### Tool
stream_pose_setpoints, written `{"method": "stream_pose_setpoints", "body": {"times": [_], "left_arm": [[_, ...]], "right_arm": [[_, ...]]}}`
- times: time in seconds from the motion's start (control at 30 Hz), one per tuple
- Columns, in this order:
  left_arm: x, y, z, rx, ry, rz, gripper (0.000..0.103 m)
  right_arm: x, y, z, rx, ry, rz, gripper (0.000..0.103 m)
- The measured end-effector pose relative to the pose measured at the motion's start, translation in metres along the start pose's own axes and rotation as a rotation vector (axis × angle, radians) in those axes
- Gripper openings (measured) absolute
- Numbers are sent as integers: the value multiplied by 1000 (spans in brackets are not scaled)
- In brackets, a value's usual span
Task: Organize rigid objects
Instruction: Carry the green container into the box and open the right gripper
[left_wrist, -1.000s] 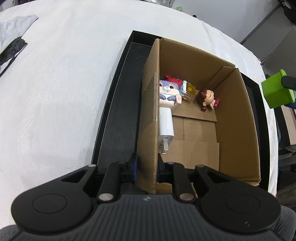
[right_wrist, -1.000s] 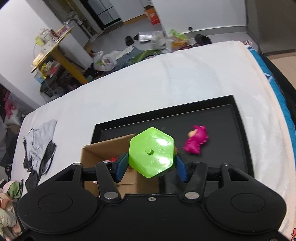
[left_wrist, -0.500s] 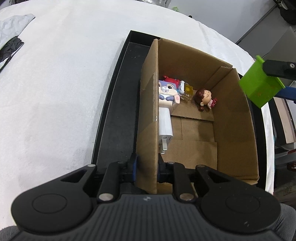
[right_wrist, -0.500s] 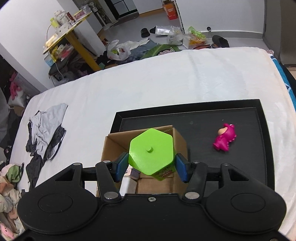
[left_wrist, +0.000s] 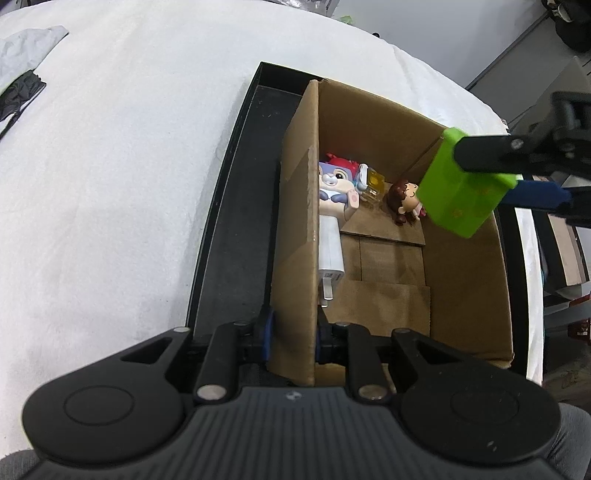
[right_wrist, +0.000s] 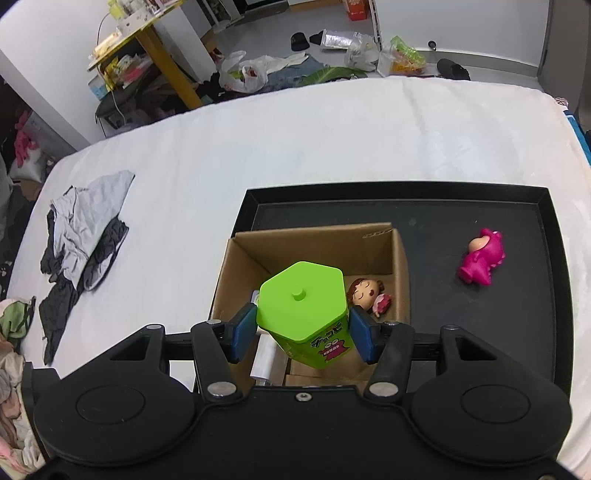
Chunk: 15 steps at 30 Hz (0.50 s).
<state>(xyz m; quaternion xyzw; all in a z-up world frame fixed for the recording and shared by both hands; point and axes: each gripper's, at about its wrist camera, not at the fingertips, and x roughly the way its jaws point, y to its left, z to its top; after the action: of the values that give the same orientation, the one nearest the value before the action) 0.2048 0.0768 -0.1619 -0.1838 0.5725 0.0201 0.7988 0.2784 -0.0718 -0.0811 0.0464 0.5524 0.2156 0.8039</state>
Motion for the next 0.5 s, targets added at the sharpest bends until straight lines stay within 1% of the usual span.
{"method": "stream_pose_setpoints", "body": {"times": [0.33,0.4,0.5], "left_arm": [[0,5,2,1,2,-20,20],[0,5,2,5,0,-18,20],[0,6,2,1,-3,-24,20]], "right_arm": [[17,9,-9,15,24,-35,54],[17,9,-9,29,19,-26,55],[16,9,-7,47,26,-15,60]]}}
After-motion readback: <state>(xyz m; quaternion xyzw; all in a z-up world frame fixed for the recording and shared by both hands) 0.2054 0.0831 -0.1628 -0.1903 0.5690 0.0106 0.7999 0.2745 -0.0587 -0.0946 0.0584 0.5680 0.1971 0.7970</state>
